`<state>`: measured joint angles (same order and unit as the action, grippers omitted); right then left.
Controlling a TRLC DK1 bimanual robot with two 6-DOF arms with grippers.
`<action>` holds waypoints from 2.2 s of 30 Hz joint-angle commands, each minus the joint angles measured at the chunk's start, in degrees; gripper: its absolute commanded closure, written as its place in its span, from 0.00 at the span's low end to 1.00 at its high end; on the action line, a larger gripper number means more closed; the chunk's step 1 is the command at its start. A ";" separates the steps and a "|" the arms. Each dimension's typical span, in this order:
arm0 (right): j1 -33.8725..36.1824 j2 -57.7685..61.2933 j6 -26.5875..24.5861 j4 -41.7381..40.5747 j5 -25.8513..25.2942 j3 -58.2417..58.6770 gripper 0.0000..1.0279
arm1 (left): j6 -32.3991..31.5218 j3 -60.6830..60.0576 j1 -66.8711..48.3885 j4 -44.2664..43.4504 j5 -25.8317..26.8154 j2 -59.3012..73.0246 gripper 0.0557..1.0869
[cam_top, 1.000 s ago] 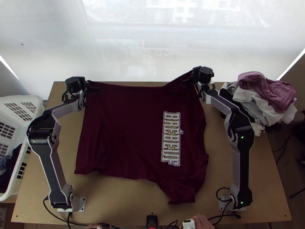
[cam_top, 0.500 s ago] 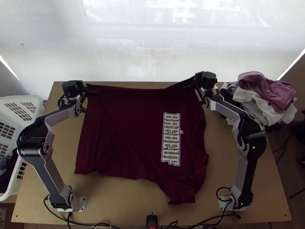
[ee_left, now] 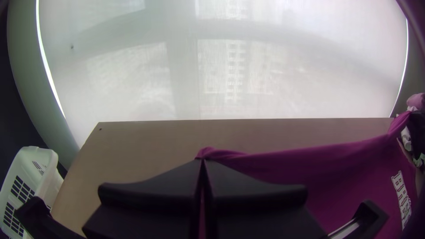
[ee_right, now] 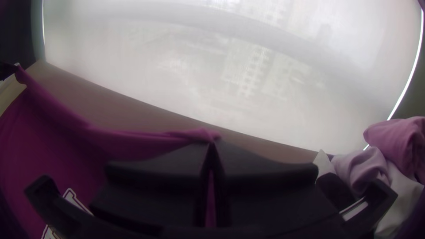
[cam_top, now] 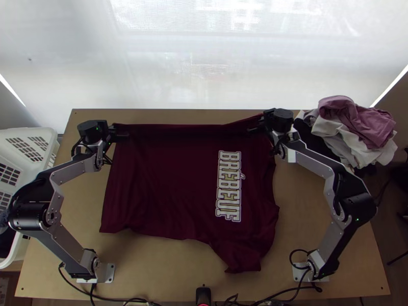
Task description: Fold the t-shirt
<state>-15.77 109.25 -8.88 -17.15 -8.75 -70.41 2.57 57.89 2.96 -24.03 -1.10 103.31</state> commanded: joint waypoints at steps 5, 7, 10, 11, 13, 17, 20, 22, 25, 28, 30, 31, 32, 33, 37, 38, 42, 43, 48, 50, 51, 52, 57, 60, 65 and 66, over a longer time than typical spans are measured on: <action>-2.42 -10.90 1.59 -0.08 -0.47 13.11 0.97 | 0.42 -6.47 0.47 -0.23 0.05 -4.96 0.97; -3.04 -13.19 1.59 -0.08 -0.47 15.92 0.97 | 0.51 -7.26 0.64 -0.14 0.05 -5.66 0.97; -4.09 -16.97 1.59 -0.08 -0.47 20.49 0.97 | 0.68 -8.49 0.91 -0.14 0.14 -6.89 0.97; -4.45 -18.37 1.59 -0.08 -0.47 21.98 0.97 | 0.77 -8.93 0.99 -0.23 0.22 -7.33 0.97; -4.97 -20.83 1.59 -0.08 -0.47 24.53 0.97 | 0.95 -10.16 1.08 -0.14 0.40 -8.38 0.97; -5.24 -25.05 1.77 0.01 -0.47 28.31 0.97 | 1.47 -13.85 0.99 -0.23 1.10 -11.02 0.97; -5.41 -27.51 1.94 0.36 -0.56 30.69 0.97 | 1.56 -16.40 0.99 -0.14 1.10 -13.31 0.97; -5.68 -29.10 2.03 0.71 -0.74 32.09 0.97 | 1.56 -17.99 0.99 -0.14 1.10 -14.98 0.97; -6.29 -31.21 2.29 1.50 -0.91 34.29 0.97 | 1.47 -20.27 0.91 -0.05 1.10 -17.26 0.97; -6.99 -33.49 2.64 2.82 -1.00 36.31 0.97 | 1.47 -22.12 0.73 0.39 1.10 -19.46 0.97; -7.17 -34.81 2.64 3.52 -1.00 37.37 0.97 | 1.47 -23.61 0.47 0.48 1.10 -20.87 0.97; -7.17 -35.34 2.64 4.05 -1.00 37.72 0.97 | 1.56 -24.40 0.38 0.56 1.10 -21.66 0.97; -7.17 -35.95 2.73 4.40 -1.00 38.07 0.97 | 1.65 -25.10 0.29 0.65 1.10 -22.27 0.97; -7.17 -36.65 2.73 4.84 -1.00 38.51 0.97 | 1.65 -25.81 0.29 0.92 1.10 -23.06 0.97; -7.35 -38.85 2.82 6.60 -1.00 39.91 0.97 | 1.65 -28.53 0.29 1.18 1.10 -25.79 0.97; -7.35 -39.20 3.08 7.13 -1.00 40.18 0.97 | 1.74 -29.06 0.29 1.36 1.10 -26.40 0.97; -7.35 -40.43 3.35 7.92 -1.00 41.41 0.97 | 1.83 -31.17 0.29 1.62 1.10 -28.42 0.97; -7.35 -40.61 3.52 8.36 -1.00 41.50 0.97 | 1.83 -31.61 0.29 1.62 1.10 -28.78 0.97; -7.35 -41.05 3.79 9.76 -1.00 41.76 0.97 | 2.00 -33.19 0.38 1.71 1.02 -29.39 0.97; -7.26 -41.05 3.79 10.64 -1.00 41.76 0.97 | 2.09 -33.45 0.47 1.71 1.10 -29.39 0.97; -7.26 -41.22 3.79 10.82 -1.00 41.85 0.97 | 2.09 -33.54 0.47 1.71 1.10 -29.39 0.97; -7.26 -41.22 3.79 11.17 -1.00 41.94 0.97 | 2.09 -33.63 0.47 1.71 1.02 -29.39 0.97; -7.26 -41.49 3.79 11.96 -0.91 42.29 0.97 | 2.27 -34.07 0.38 1.71 1.10 -29.30 0.97; -7.26 -41.49 3.61 12.22 -0.56 42.73 0.97 | 2.27 -34.33 0.20 1.71 1.10 -28.95 0.97; -7.35 -41.58 3.52 12.66 -0.39 42.90 0.97 | 2.27 -35.04 -0.06 1.71 1.10 -29.04 0.97; -7.35 -41.58 3.52 12.75 -0.39 42.90 0.97 | 2.27 -35.21 -0.06 1.71 1.10 -29.13 0.97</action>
<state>-23.05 67.81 -5.15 -5.02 -9.56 -27.81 4.75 23.59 3.11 -22.28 -0.03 74.24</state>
